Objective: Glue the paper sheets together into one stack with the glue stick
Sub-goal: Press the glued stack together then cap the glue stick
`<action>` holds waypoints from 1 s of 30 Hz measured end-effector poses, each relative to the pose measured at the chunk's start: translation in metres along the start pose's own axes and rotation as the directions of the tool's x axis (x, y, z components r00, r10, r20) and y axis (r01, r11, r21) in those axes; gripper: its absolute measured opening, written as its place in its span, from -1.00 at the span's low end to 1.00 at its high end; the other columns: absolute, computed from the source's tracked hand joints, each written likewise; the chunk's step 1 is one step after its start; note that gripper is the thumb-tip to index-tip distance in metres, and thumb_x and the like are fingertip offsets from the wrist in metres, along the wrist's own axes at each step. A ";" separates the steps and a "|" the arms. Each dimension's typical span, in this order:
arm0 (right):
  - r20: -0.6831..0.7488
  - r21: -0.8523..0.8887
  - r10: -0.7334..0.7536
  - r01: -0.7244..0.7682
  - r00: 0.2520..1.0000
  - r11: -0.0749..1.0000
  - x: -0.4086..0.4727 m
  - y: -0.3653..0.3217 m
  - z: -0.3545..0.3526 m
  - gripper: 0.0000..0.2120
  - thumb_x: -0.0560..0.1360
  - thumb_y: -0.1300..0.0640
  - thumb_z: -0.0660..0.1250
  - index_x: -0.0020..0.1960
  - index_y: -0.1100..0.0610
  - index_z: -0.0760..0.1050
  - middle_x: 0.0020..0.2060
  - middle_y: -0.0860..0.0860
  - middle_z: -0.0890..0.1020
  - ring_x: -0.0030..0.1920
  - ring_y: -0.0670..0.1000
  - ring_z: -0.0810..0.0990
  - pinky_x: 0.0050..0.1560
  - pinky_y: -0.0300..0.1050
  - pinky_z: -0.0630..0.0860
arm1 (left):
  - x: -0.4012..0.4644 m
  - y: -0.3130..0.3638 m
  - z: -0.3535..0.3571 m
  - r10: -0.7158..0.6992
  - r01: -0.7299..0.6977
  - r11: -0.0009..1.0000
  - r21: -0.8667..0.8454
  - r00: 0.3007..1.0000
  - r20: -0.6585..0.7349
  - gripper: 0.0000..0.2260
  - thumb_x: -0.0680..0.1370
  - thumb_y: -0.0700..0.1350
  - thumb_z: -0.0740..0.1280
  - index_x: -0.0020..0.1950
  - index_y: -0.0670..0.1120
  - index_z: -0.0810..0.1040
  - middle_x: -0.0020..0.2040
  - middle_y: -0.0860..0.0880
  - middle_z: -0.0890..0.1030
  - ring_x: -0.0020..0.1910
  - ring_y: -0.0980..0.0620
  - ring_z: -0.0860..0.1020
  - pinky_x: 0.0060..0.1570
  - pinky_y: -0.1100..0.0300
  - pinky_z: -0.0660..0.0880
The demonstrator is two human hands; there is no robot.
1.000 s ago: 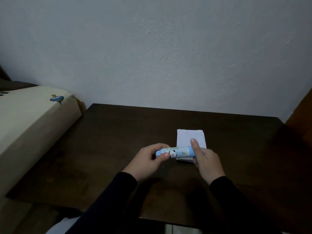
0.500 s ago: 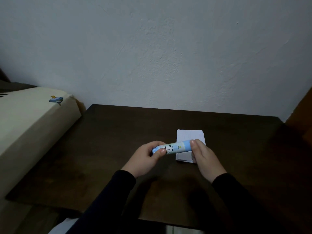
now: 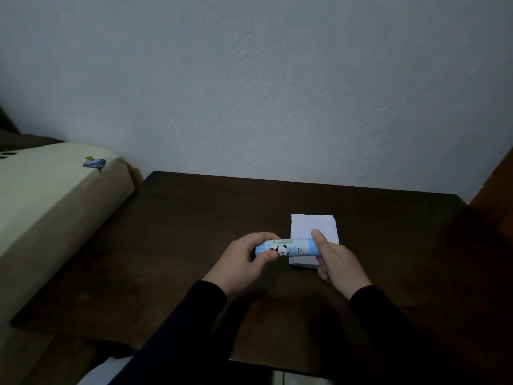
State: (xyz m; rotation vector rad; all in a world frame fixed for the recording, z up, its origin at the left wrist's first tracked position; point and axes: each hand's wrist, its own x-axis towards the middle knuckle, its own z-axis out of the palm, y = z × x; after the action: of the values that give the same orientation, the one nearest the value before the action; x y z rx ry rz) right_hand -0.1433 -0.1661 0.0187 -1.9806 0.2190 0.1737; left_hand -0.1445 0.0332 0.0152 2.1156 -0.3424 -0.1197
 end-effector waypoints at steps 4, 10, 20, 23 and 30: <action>-0.040 -0.065 -0.108 0.105 0.993 0.992 -0.005 0.002 0.004 -0.59 0.58 -0.22 0.06 0.00 0.08 0.48 -0.25 -0.06 0.49 -0.25 -0.12 0.46 -0.24 -0.27 0.36 | 0.002 -0.001 0.002 -0.077 0.079 0.995 -0.057 0.997 0.032 -0.85 0.61 0.01 0.25 0.14 0.13 0.56 -0.02 0.14 0.58 -0.03 0.16 0.52 -0.05 0.28 0.43; 0.011 -0.056 -0.164 0.164 0.986 0.985 -0.006 0.000 0.000 -0.65 0.63 -0.13 0.01 0.03 0.07 0.47 -0.21 -0.08 0.47 -0.16 -0.12 0.47 -0.15 -0.27 0.41 | 0.004 -0.004 0.000 -0.099 0.102 0.988 -0.118 0.995 0.031 -0.82 0.62 0.02 0.22 0.11 0.09 0.59 -0.18 0.15 0.55 -0.19 0.21 0.47 -0.14 0.27 0.37; -0.005 0.043 0.001 0.000 1.000 0.999 0.000 -0.001 0.002 -0.58 0.60 -0.21 0.05 0.06 0.09 0.49 -0.27 0.00 0.50 -0.22 -0.05 0.48 -0.20 -0.19 0.42 | 0.002 0.003 0.007 -0.011 0.011 1.000 -0.026 1.000 -0.017 -0.79 0.58 -0.06 0.31 0.13 0.24 0.49 0.07 0.18 0.56 0.03 0.25 0.52 -0.05 0.37 0.45; -0.025 0.112 0.015 -0.012 1.000 0.994 0.000 -0.001 0.005 -0.60 0.58 -0.24 0.07 -0.05 0.03 0.50 -0.35 -0.02 0.46 -0.31 -0.07 0.42 -0.27 -0.21 0.37 | 0.004 0.000 0.006 0.010 -0.011 0.999 -0.044 1.000 -0.028 -0.83 0.58 -0.04 0.30 0.08 0.24 0.52 0.02 0.15 0.59 -0.03 0.22 0.54 -0.09 0.36 0.46; -0.008 -0.030 -0.216 0.216 0.976 0.976 -0.004 0.003 0.000 -0.71 0.62 -0.14 0.01 -0.07 -0.02 0.40 -0.23 -0.09 0.45 -0.19 -0.12 0.46 -0.19 -0.31 0.36 | 0.009 -0.008 0.001 -0.040 0.045 0.982 -0.182 0.999 0.030 -0.82 0.60 0.05 0.25 0.05 0.05 0.62 -0.29 0.23 0.56 -0.26 0.26 0.47 -0.17 0.28 0.36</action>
State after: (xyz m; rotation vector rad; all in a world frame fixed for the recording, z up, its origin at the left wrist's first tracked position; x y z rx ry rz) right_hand -0.1483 -0.1671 0.0172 -2.0192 0.0069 0.0252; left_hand -0.1342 0.0338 0.0079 1.9412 -0.2908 -0.1966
